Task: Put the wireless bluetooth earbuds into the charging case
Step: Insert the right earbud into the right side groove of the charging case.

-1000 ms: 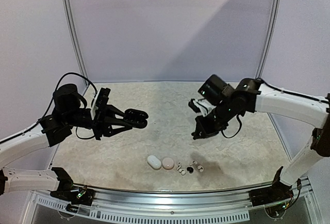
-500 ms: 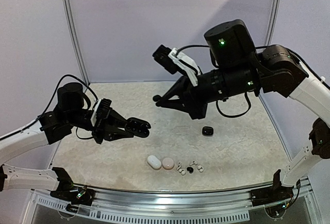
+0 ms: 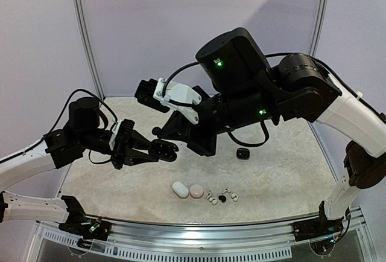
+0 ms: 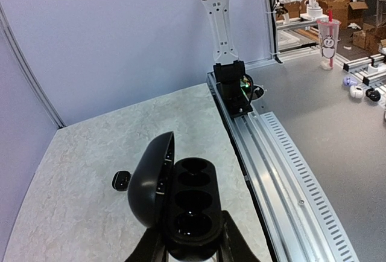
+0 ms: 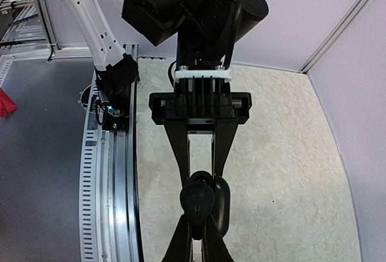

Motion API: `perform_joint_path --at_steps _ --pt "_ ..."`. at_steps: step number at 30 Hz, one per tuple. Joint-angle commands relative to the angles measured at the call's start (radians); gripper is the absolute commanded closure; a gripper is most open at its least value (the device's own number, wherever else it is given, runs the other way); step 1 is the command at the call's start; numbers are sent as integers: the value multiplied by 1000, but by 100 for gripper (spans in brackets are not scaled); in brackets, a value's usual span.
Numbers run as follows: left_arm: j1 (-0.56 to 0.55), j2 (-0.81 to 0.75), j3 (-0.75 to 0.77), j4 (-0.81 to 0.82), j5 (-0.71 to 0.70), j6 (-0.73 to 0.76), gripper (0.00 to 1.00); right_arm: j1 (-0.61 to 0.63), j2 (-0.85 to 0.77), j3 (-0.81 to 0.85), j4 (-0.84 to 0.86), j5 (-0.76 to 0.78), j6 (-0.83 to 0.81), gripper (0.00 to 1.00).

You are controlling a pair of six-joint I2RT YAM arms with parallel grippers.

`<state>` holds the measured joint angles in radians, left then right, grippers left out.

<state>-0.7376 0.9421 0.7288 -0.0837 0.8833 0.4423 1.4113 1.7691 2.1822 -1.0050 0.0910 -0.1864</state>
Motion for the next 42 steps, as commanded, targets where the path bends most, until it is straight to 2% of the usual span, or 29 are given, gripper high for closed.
perform_joint_path --at_steps 1,10,14,24,33,42 --pt "-21 -13 25 -11 -24 4 100 23 62 55 -38 96 -50 100" --pt "-23 -37 1 20 -55 -3 100 22 45 -2 -33 108 -22 100" --pt "-23 -41 -4 27 -45 -19 100 23 30 -36 -80 121 -2 100" --pt "-23 -44 -29 135 -39 -163 100 23 38 -58 -108 166 -4 100" --pt "-23 -38 -13 87 -21 -98 100 15 41 -52 -112 220 -26 100" --pt "-23 -43 -9 87 -28 -112 100 9 61 -38 -143 207 -56 99"
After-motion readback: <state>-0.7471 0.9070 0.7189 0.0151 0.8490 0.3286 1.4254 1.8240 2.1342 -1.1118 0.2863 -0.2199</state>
